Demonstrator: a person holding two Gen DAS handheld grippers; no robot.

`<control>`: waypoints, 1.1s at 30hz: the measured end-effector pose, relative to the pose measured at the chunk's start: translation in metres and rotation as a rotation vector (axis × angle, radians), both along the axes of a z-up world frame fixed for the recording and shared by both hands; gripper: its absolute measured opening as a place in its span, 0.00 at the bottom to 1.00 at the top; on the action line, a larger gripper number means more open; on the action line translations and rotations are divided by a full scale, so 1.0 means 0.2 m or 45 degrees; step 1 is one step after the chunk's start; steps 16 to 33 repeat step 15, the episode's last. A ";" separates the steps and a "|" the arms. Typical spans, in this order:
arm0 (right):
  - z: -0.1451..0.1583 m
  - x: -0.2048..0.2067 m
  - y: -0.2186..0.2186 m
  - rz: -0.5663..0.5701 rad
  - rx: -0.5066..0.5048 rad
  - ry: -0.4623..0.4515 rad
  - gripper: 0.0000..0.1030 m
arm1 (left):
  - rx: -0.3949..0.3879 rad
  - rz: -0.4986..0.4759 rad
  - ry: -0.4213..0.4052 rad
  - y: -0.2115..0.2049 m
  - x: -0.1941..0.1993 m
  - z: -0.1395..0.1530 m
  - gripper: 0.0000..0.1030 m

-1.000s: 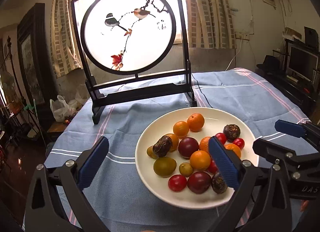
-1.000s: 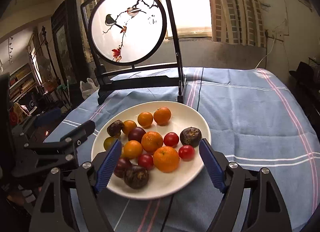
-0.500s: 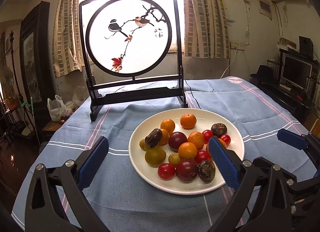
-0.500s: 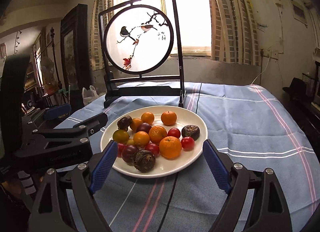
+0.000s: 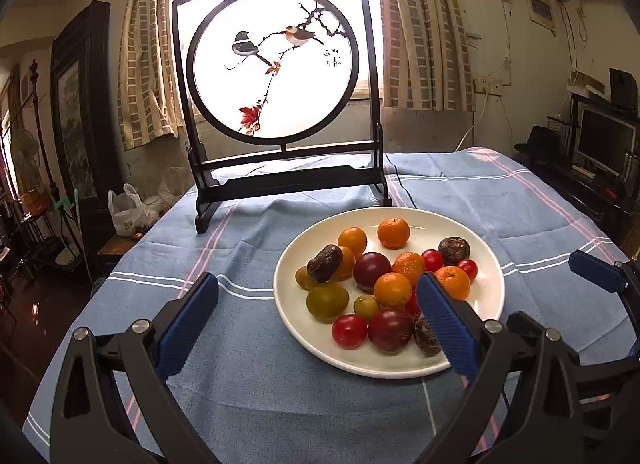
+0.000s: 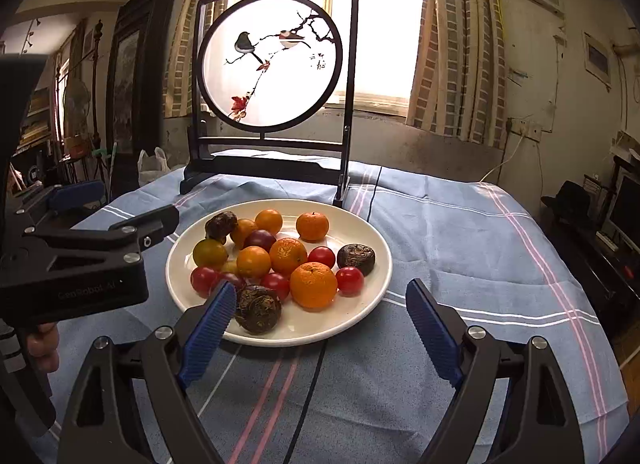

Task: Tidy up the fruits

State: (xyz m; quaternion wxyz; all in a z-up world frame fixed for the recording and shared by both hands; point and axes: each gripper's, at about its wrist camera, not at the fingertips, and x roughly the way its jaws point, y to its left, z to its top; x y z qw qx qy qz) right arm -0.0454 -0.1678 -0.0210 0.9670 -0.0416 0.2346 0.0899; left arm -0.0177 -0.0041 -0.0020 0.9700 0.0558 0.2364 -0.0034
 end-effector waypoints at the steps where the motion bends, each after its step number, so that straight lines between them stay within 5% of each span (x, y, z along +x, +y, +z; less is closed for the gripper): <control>1: 0.00 -0.01 0.01 0.006 -0.010 -0.003 0.85 | -0.002 -0.005 -0.003 0.00 -0.01 0.00 0.94; 33: -0.01 0.00 0.01 -0.011 -0.020 0.007 0.89 | 0.000 0.049 0.029 0.03 0.02 -0.02 0.95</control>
